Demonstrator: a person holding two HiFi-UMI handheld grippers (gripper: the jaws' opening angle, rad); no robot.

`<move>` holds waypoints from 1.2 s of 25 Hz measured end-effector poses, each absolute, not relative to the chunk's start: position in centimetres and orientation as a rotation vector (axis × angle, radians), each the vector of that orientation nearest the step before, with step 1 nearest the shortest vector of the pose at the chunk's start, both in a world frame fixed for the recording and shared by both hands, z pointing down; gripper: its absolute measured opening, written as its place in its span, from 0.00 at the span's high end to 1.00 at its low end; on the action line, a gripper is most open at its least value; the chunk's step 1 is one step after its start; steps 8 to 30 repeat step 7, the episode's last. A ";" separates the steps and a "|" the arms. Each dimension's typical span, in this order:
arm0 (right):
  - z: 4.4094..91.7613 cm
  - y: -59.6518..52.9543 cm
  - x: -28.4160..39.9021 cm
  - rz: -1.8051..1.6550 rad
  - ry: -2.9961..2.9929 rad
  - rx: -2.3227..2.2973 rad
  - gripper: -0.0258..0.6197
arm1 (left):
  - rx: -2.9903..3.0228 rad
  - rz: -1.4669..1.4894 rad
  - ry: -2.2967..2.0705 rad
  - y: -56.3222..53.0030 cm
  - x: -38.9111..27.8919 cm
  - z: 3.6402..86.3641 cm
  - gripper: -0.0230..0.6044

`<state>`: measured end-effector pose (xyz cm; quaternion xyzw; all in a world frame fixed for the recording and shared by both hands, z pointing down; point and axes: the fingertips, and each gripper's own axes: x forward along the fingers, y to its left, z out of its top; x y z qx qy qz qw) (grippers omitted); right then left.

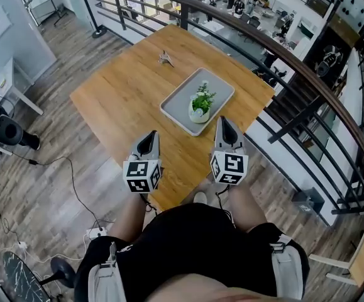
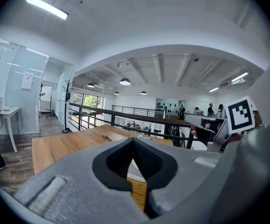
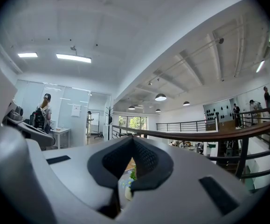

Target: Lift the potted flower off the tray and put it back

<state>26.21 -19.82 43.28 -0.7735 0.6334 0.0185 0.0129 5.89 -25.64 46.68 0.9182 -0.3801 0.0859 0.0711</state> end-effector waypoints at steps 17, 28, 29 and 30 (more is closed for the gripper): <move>43.5 -20.1 25.3 0.056 1.984 -2.405 0.97 | 2.758 0.252 -1.139 -25.9 5.1 47.0 0.94; 43.5 -20.1 25.3 0.056 1.984 -2.405 0.97 | 2.758 0.252 -1.139 -25.9 5.1 47.0 0.94; 43.5 -20.1 25.3 0.056 1.984 -2.405 0.97 | 2.758 0.252 -1.139 -25.9 5.1 47.0 0.94; 43.5 -20.1 25.3 0.056 1.984 -2.405 0.97 | 2.758 0.252 -1.139 -25.9 5.1 47.0 0.94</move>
